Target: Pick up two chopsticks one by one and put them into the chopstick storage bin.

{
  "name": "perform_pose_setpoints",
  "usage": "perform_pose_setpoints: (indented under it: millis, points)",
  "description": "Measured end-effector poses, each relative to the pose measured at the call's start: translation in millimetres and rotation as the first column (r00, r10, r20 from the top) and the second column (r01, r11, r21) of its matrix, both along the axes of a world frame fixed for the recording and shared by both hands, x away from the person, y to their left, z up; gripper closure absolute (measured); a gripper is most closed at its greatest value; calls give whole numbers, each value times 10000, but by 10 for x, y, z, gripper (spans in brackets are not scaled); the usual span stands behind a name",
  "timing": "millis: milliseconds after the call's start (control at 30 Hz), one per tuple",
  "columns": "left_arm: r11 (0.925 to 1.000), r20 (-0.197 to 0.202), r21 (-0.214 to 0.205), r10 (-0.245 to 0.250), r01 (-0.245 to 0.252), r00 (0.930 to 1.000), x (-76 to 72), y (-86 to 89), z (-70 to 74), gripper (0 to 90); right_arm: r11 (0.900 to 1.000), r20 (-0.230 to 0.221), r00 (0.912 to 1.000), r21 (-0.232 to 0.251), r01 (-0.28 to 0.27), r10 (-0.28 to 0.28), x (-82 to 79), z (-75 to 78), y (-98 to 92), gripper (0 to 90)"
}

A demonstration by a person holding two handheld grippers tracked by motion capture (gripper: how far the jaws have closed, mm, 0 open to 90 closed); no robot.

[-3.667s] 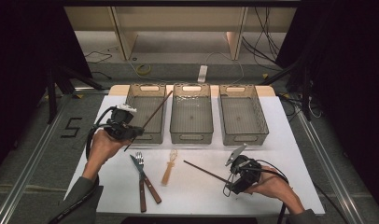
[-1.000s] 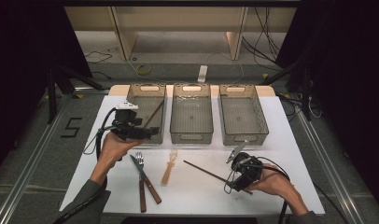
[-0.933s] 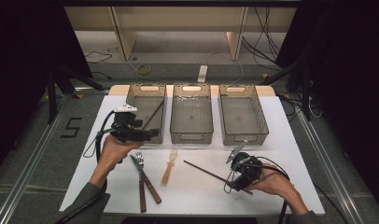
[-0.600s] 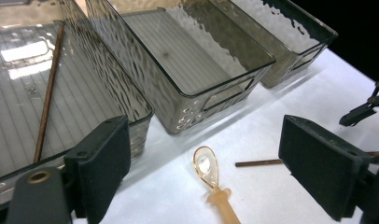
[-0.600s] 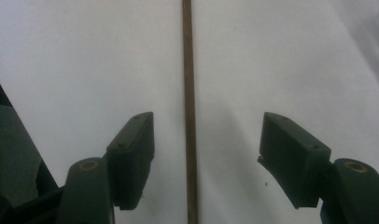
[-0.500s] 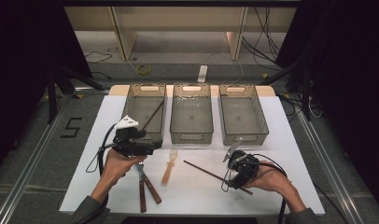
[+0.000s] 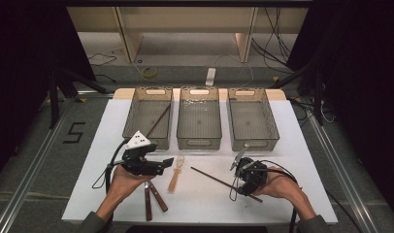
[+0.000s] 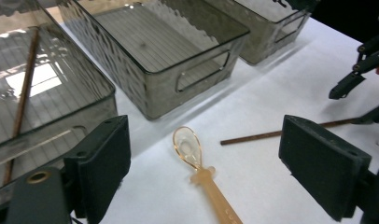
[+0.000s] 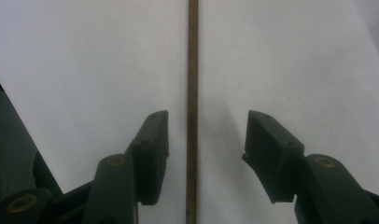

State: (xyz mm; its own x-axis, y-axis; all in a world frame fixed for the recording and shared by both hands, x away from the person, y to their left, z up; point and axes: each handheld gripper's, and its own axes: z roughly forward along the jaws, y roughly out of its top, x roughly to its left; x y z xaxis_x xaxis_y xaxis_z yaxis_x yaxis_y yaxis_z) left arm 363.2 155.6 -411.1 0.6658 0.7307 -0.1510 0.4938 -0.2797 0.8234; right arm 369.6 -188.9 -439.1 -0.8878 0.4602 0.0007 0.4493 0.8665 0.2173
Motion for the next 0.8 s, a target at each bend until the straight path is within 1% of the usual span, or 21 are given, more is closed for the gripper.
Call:
perform_pose_setpoints:
  millis: [67, 167, 200, 267, 333, 367, 433, 467, 567, 667, 800]
  points:
    - [10000, -29, -32, -19, 19, 10000, -20, 6, -19, 162, 10000, -82, 10000, -20, -32, 32, 2, -17, -4, 535]
    - [9998, -136, -201, -75, 72, 9999, -50, 13, -46, 162, 9999, -114, 9999, -138, -61, 60, -2, -45, -4, 565]
    - [9998, -142, -157, -109, 107, 9998, -58, 15, -51, 162, 9999, -149, 9999, -125, -22, 20, -7, -52, 1, 576]
    - [9998, -177, -128, -138, 135, 9997, -76, 13, -63, 162, 9997, -189, 9997, -184, -131, 128, -8, -67, 6, 604]
    - [9997, -275, -163, -204, 200, 9994, -94, 1, -87, 162, 9997, -235, 9997, -234, -81, 76, -19, -83, 25, 634]
    - [9996, -310, -149, -230, 225, 9993, -106, -13, -99, 162, 9994, -257, 9995, -293, -202, 195, -20, -92, 30, 647]
    - [9994, -327, -47, -352, 351, 9988, -133, -38, -107, 160, 9991, -332, 9992, -353, -229, 218, -26, -105, 41, 674]
    - [9992, -321, -78, -394, 392, 9987, -149, -49, -109, 160, 9986, -330, 9990, -438, -308, 294, -22, -110, 40, 685]
    - [9985, -267, 76, -537, 539, 9982, -181, -67, -111, 159, 9988, -378, 9991, -449, -196, 179, -28, -118, 43, 716]
    - [9987, -281, 80, -505, 508, 9983, -190, -64, -114, 158, 9983, -424, 9989, -529, -236, 213, -26, -124, 42, 736]
    - [9988, -299, 27, -492, 493, 9983, -201, -44, -105, 158, 9985, -454, 9988, -516, -190, 166, -25, -142, 43, 760]
